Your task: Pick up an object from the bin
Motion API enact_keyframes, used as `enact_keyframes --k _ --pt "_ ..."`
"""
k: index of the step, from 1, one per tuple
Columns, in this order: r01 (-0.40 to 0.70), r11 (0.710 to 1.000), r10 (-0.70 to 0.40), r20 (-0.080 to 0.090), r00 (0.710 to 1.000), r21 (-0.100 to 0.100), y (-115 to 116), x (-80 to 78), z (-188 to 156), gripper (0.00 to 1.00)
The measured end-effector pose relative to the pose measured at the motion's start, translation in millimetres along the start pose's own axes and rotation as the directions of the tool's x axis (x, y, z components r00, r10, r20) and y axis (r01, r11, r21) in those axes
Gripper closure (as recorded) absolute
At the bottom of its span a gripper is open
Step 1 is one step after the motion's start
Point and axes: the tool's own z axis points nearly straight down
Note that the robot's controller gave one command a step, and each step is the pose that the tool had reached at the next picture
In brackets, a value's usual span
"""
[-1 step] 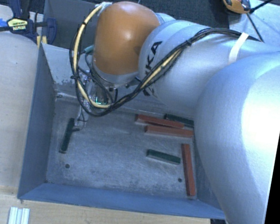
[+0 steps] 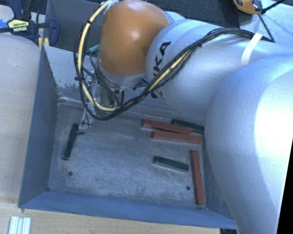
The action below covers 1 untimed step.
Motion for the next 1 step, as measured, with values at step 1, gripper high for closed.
enact_keyframes --k 1 --pt "0.081 0.997 -0.081 0.005 0.997 0.000 1.8 24.8 44.5 0.00"
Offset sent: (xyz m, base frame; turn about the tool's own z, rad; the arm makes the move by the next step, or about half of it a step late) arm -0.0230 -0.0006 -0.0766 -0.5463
